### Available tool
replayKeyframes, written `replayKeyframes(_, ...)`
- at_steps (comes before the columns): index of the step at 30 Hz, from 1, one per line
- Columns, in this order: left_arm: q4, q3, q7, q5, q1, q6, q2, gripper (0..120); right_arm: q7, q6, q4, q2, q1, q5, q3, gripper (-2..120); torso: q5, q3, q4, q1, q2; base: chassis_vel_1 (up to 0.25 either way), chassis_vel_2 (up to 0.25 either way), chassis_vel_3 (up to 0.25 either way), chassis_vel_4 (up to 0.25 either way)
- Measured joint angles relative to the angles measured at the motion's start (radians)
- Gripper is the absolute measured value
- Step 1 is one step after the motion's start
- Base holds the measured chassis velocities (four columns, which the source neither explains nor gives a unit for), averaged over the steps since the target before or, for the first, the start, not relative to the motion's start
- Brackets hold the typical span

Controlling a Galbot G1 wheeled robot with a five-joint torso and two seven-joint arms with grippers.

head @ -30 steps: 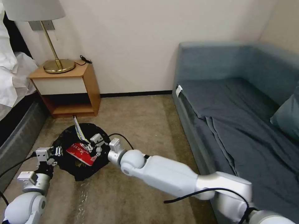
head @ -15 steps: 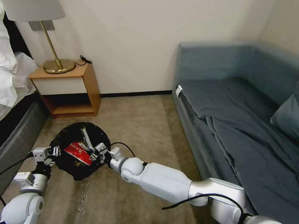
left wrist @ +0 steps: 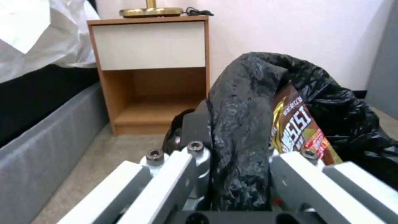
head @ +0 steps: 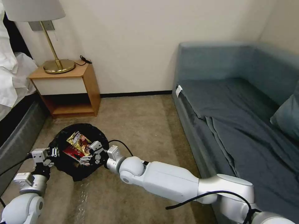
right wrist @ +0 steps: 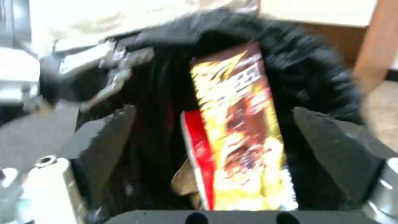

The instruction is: Pick up the trash bin, then pick up the garbage on the floor and place it into the trash bin.

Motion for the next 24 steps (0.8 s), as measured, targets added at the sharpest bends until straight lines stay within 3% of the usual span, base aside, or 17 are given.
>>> replayKeyframes(6,-0.008,0.0,-0.007,-0.017,-0.002,0.007,-0.003,6,0.079,-0.031,0.11,-0.021,0.002,0.108,0.083,100,0.0001,0.0,-0.0001,0.0,0.0,0.0,0.0,0.0,0.0)
replayKeyframes(14,-0.022,-0.005,-0.017,-0.033,-0.008,0.02,0.003,6,0.083,-0.041,0.146,-0.078,0.017,0.084,0.183,100,0.0002,0.0,0.0,0.0,0.0,0.0,0.0,0.0,0.0)
replayKeyframes(17,-0.027,-0.014,-0.023,-0.046,-0.009,0.023,0.008,6,0.072,-0.039,0.122,-0.107,0.013,0.045,0.216,100,0.0001,0.0,-0.0001,0.0,0.0,0.0,0.0,0.0,0.0)
replayKeyframes(20,-0.05,-0.033,-0.042,-0.072,0.002,0.026,0.008,6,-0.016,0.003,0.053,-0.196,-0.03,-0.126,0.322,100,0.0003,0.0,0.0,0.0,0.0,0.0,0.0,0.0,0.0)
replayKeyframes(24,-0.06,-0.046,-0.053,-0.104,0.012,0.026,0.0,6,-0.061,0.032,0.009,-0.254,-0.09,-0.212,0.423,100,0.0003,0.0,-0.0005,0.0,0.0,0.0,0.0,0.0,0.0)
